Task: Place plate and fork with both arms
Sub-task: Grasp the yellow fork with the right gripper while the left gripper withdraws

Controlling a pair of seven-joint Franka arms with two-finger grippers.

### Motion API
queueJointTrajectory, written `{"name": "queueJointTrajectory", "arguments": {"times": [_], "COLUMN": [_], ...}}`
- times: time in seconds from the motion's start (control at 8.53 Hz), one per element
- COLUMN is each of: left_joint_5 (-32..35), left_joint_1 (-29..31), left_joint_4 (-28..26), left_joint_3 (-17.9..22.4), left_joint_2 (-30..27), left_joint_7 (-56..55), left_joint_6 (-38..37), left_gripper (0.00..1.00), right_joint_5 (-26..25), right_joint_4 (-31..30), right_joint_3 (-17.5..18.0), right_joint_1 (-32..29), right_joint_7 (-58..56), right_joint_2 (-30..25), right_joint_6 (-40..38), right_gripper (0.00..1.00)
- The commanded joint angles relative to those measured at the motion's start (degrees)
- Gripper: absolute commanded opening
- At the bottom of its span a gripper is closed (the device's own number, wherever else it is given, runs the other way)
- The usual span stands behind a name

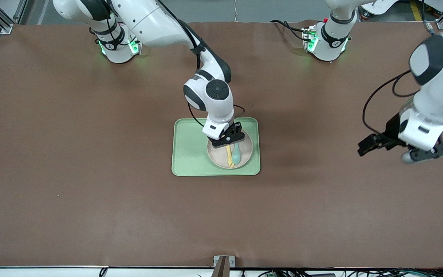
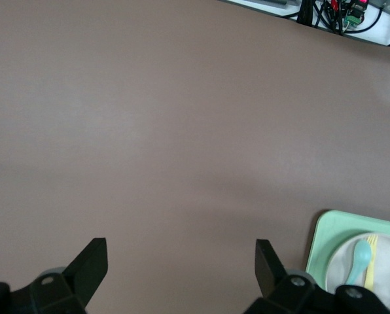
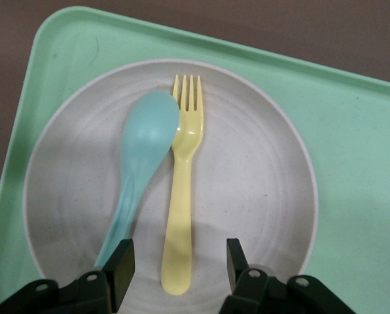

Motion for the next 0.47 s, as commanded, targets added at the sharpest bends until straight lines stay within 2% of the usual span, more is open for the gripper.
{"name": "queueJointTrajectory", "arguments": {"times": [0.0,0.12,0.35], "left_joint_5": [-1.02,-1.02,-1.55], "left_joint_1": [-9.92,-12.83,-12.33], "left_joint_4": [-2.16,-2.33,-1.29], "left_joint_3": [9.51,13.03,13.85], "left_joint_2": [-7.56,-9.23,-10.91], "left_joint_7": [1.35,2.66,5.29], "left_joint_6": [-4.73,-7.01,-10.7], "left_gripper": [0.99,0.99,0.99], "right_joint_5": [-0.93,-0.93,-1.02], "right_joint_4": [1.81,1.81,2.94], "right_joint_3": [-0.54,-0.54,-0.63], "right_joint_1": [0.62,0.54,0.54], "right_joint_7": [1.51,1.51,1.51], "right_joint_2": [1.84,2.19,3.41], "right_joint_6": [0.03,0.03,0.03], "right_gripper": [0.64,0.62,0.58]}}
